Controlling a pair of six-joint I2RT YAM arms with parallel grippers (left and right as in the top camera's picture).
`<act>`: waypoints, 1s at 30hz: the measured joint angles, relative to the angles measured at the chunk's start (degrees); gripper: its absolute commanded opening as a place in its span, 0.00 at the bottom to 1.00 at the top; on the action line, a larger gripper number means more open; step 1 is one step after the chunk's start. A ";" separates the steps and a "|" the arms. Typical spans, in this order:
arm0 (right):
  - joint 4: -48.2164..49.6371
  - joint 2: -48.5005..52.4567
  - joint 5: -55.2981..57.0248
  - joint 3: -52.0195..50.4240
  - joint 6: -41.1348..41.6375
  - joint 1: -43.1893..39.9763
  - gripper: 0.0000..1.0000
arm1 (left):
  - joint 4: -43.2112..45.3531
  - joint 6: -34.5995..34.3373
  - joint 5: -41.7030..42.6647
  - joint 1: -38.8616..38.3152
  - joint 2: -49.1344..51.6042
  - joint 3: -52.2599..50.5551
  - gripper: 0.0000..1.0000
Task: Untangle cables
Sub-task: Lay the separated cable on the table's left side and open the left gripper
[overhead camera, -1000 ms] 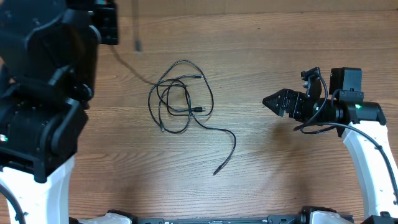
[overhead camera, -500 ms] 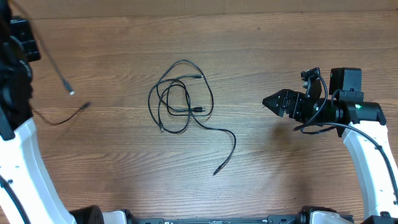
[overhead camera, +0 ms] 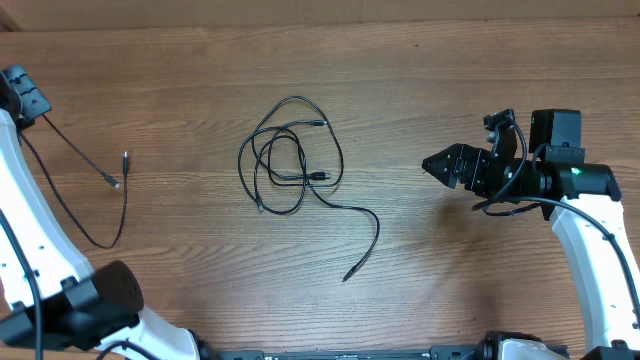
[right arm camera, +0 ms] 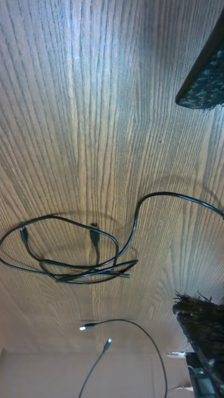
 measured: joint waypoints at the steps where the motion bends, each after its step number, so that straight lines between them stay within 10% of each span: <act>1: -0.04 0.00 0.00 0.00 0.00 0.00 0.95 | -0.44 -0.55 0.96 0.52 0.83 0.00 0.04; 15: 0.15 0.00 0.00 0.00 -0.04 0.00 0.95 | -12.76 -29.62 6.36 11.63 11.76 0.00 0.05; 30: 0.74 0.00 0.00 0.00 0.00 0.00 0.95 | -12.81 -42.32 20.61 12.17 11.76 0.00 0.04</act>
